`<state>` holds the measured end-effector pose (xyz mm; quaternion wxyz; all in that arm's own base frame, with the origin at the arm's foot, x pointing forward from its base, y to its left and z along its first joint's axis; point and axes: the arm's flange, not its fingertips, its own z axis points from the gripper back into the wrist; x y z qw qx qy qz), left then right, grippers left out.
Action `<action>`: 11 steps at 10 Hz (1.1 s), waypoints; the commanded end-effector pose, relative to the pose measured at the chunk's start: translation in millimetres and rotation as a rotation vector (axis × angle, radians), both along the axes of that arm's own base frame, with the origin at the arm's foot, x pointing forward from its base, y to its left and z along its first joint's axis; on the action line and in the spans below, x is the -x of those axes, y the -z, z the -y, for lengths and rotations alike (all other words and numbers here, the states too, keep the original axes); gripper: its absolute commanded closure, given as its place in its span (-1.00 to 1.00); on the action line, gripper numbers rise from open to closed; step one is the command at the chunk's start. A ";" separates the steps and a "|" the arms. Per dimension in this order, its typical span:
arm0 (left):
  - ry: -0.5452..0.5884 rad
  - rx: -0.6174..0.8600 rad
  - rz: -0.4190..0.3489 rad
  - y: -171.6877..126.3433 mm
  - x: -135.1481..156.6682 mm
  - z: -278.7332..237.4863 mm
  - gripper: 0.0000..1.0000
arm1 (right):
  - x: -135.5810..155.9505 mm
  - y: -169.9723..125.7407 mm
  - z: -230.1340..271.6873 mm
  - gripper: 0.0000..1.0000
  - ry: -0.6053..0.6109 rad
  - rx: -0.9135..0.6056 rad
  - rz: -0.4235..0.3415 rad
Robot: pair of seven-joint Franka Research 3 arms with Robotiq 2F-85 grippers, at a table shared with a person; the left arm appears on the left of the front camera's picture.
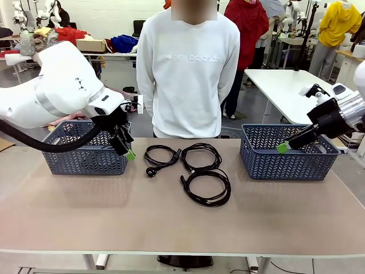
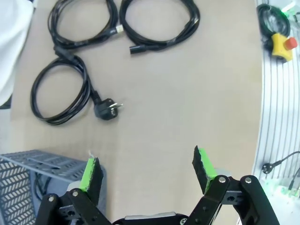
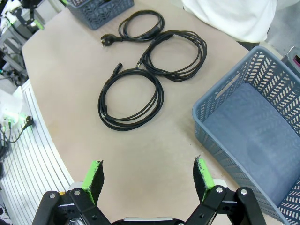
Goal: Organize the cables according to human instructions.
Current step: Pick up a bundle of cables and place it in the basket indicated by the human.
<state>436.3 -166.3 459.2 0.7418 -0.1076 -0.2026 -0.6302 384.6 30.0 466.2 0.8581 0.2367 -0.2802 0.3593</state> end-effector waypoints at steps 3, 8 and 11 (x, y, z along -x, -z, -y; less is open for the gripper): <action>-0.017 0.033 0.019 7.7 20.6 -7.2 -1.00 | -3.6 0.0 1.7 -1.00 -0.019 -0.022 0.019; -0.012 0.021 -0.003 1.9 12.8 -2.2 -1.00 | -3.6 0.0 1.7 -1.00 -0.019 -0.022 0.019; -0.012 0.021 -0.003 1.9 12.8 -2.2 -1.00 | -3.6 0.0 1.7 -1.00 -0.019 -0.022 0.019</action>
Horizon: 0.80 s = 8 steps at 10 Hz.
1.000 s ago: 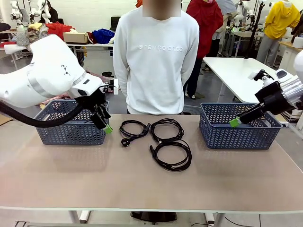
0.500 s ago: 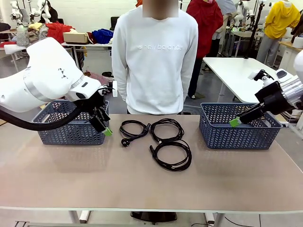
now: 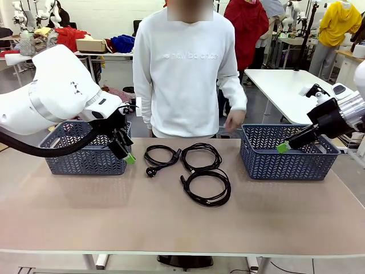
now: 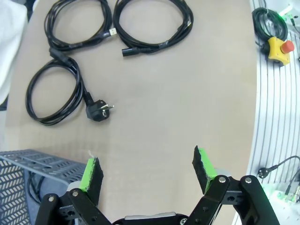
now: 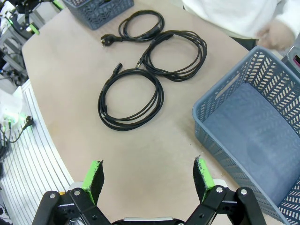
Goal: Organize the cables according to human instructions.
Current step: Pick up a bundle of cables and place it in the basket indicated by the human.
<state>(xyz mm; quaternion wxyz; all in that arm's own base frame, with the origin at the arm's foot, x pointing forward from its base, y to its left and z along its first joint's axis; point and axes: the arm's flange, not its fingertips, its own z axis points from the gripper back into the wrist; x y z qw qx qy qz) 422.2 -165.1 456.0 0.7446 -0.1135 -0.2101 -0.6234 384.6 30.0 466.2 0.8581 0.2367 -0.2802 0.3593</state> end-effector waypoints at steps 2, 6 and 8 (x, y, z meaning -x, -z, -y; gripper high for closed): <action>0.000 0.001 -0.004 -1.3 -1.3 -0.9 -1.00 | -3.6 0.0 1.7 -1.00 -0.019 -0.022 0.019; 0.000 0.001 -0.004 -1.3 -1.3 -0.9 -1.00 | -3.6 0.0 1.7 -1.00 -0.019 -0.022 0.019; 0.000 0.001 -0.004 -1.3 -1.3 -0.9 -1.00 | -3.6 0.0 1.7 -1.00 -0.019 -0.022 0.019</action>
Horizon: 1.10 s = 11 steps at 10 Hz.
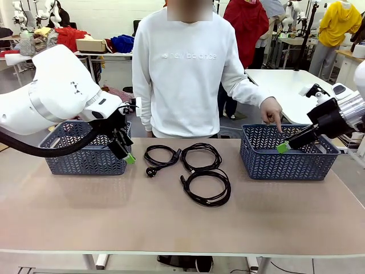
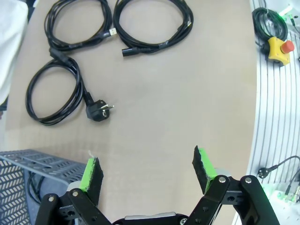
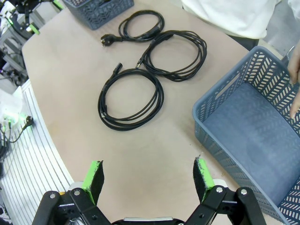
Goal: Organize the cables according to human instructions.
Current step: Pick up a bundle of cables and place it in the basket indicated by the human.
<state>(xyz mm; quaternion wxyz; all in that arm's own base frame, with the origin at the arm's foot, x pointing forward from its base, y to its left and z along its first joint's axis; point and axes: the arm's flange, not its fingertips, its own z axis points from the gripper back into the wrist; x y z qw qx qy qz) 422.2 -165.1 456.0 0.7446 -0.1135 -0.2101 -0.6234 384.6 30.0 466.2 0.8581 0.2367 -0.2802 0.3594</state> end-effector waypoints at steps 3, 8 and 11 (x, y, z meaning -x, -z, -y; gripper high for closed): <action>0.000 0.001 -0.004 -1.3 -1.3 -0.9 -1.00 | -3.6 0.0 1.7 -1.00 -0.019 -0.022 0.019; 0.000 0.001 -0.004 -1.3 -1.3 -0.9 -1.00 | -10.9 2.1 -46.1 -1.00 -0.022 0.097 -0.058; 0.000 0.001 -0.004 -1.3 -1.3 -0.9 -1.00 | -21.1 12.0 -105.8 -1.00 -0.043 0.184 -0.075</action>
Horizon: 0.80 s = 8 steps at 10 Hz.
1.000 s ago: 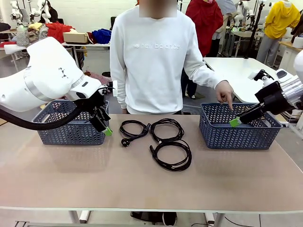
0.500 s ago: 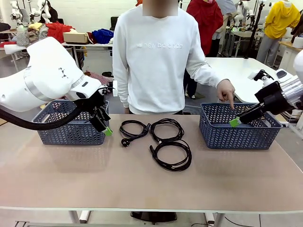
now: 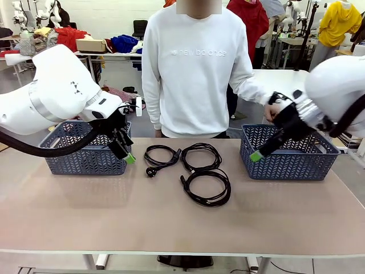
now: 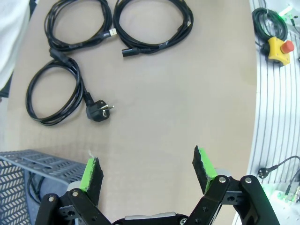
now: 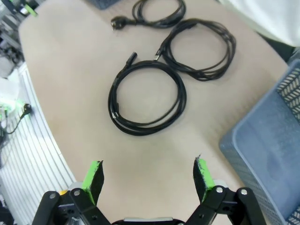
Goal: Organize the cables according to human instructions.
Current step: Pick up a bundle of cables and place it in the basket indicated by the human.
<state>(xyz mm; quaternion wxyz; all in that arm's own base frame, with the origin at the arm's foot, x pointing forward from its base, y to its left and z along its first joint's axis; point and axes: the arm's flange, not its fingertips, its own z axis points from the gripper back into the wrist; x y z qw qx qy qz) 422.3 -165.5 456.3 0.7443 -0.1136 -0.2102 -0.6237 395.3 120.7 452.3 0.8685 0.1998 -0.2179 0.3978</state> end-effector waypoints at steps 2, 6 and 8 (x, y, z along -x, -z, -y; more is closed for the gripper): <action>0.000 0.001 -0.004 -1.0 -1.2 -1.3 -1.00 | -15.0 9.3 -48.6 -1.00 0.027 0.119 -0.015; 0.000 0.001 -0.004 -1.0 -1.2 -1.3 -1.00 | -21.1 28.9 -104.8 -1.00 0.013 0.198 -0.016; 0.000 0.001 -0.004 -1.0 -1.2 -1.3 -1.00 | -22.3 32.5 -113.2 -1.00 0.009 0.202 -0.030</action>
